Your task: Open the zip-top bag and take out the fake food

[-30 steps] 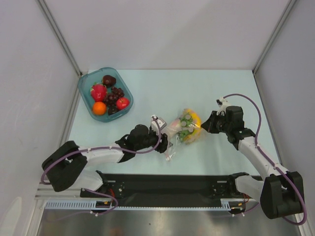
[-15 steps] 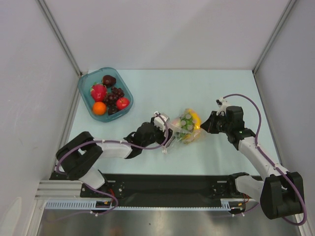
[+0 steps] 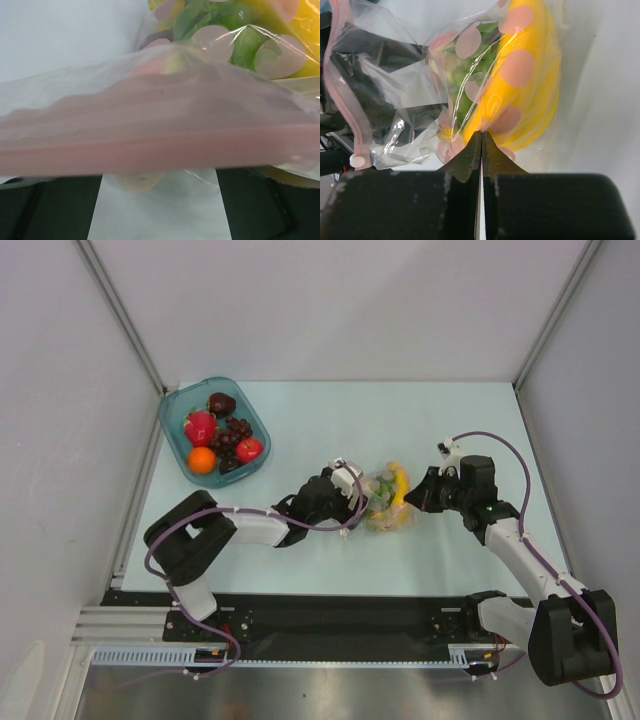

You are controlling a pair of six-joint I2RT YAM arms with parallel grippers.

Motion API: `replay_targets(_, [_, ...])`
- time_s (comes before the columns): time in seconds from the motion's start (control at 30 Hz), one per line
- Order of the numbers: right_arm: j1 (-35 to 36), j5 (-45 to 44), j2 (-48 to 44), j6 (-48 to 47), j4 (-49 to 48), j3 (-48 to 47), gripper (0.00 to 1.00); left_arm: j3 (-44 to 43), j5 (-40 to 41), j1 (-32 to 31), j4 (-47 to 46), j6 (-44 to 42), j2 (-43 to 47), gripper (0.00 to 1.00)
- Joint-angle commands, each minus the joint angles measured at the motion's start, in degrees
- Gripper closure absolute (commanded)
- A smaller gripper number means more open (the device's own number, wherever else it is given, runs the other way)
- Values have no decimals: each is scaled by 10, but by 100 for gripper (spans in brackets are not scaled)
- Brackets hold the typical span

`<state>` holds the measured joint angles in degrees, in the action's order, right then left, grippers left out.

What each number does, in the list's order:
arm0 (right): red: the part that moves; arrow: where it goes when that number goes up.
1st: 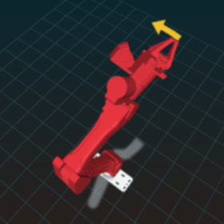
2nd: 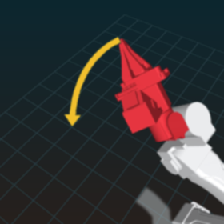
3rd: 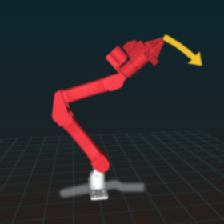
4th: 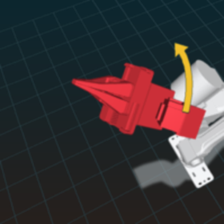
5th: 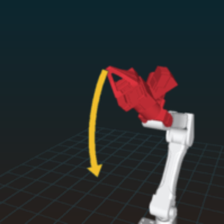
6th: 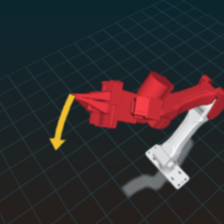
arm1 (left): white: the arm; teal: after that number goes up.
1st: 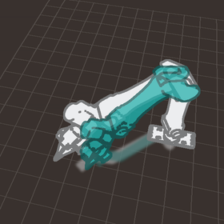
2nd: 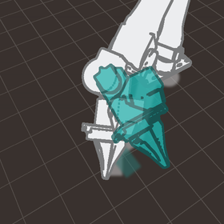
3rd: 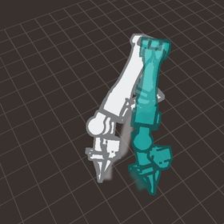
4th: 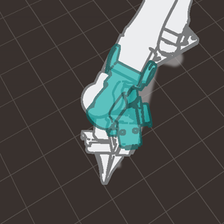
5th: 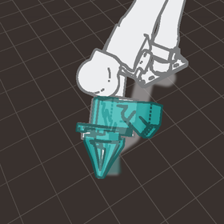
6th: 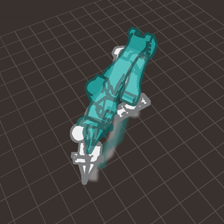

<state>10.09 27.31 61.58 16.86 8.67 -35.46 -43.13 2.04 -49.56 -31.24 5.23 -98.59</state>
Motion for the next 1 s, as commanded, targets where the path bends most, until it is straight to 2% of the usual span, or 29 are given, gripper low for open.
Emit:
replay_targets(0.0, [-1,35,-9,-5,-23,0,100,-27,4,6,6,-18,-20,9])
replay_targets(0.07, [-1,47,-6,-5,-29,0,100,-39,-5,15,9,-15,-43,10])
replay_targets(0.13, [-1,52,-2,-3,-30,1,100,-48,-16,19,12,-18,-63,15])
replay_targets(0.23, [-2,53,2,-3,-33,0,100,-48,-16,19,14,-23,-71,38])
replay_targets(0.27, [-2,55,2,-2,-30,0,100,-44,-31,19,15,-26,-68,49])
replay_targets(0.4, [-16,48,-3,-1,-24,-5,100,-17,-42,19,20,-29,-34,71])
replay_targets(0.43, [-18,42,-5,-1,-21,-6,100,-3,-42,19,22,-27,-15,80])
replay_targets(0.53, [-20,6,-8,-9,1,-15,100,16,-56,19,32,-15,20,91])
replay_targets(0.57, [-20,-3,-8,-15,5,-16,100,19,-63,19,44,-11,33,98])
replay_targets(0.83, [-21,-67,-25,-24,31,-27,100,11,-141,19,130,10,101,99])
replay_targets(0.97, [-21,-87,-30,-26,41,-31,100,-6,-172,20,209,5,113,98])
